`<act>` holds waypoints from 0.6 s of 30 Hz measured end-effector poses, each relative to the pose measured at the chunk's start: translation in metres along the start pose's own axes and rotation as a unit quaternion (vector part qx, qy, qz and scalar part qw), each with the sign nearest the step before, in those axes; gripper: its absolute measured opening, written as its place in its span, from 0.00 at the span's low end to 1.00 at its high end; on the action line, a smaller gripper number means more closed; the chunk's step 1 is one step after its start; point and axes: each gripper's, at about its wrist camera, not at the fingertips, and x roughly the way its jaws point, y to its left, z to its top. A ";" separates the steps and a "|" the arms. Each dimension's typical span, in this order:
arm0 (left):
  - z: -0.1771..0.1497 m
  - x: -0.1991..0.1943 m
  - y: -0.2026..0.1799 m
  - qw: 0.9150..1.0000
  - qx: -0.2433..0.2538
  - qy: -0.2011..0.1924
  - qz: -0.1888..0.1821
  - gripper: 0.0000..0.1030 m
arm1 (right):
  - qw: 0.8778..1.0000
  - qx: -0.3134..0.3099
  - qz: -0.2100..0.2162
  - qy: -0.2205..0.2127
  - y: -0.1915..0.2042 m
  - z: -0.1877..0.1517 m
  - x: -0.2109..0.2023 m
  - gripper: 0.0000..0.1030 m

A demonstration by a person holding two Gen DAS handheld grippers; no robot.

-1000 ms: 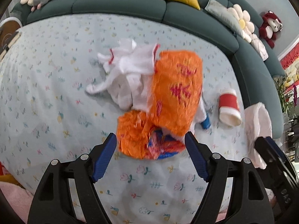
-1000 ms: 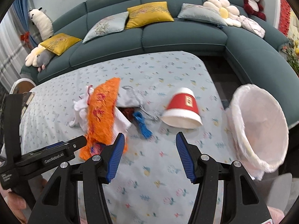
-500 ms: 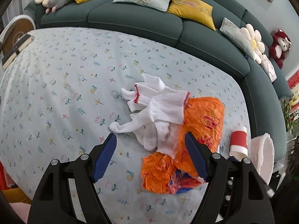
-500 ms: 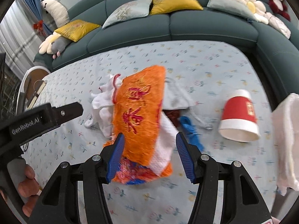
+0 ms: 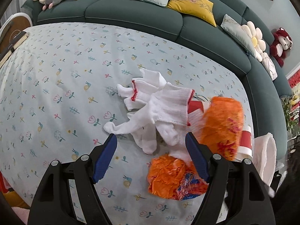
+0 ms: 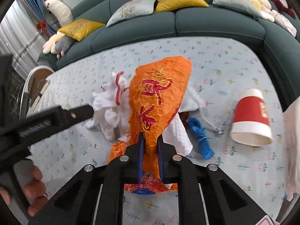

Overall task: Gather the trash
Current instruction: 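Grasp the orange plastic bag with red characters with the right gripper and lift, then grasp the white textured towel with the left gripper while the right gripper holds the orange bag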

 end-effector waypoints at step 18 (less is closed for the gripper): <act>-0.048 -0.005 -0.049 0.997 0.056 0.034 -0.046 0.69 | 0.994 0.088 -0.035 -0.057 -0.083 -0.017 -0.079 0.11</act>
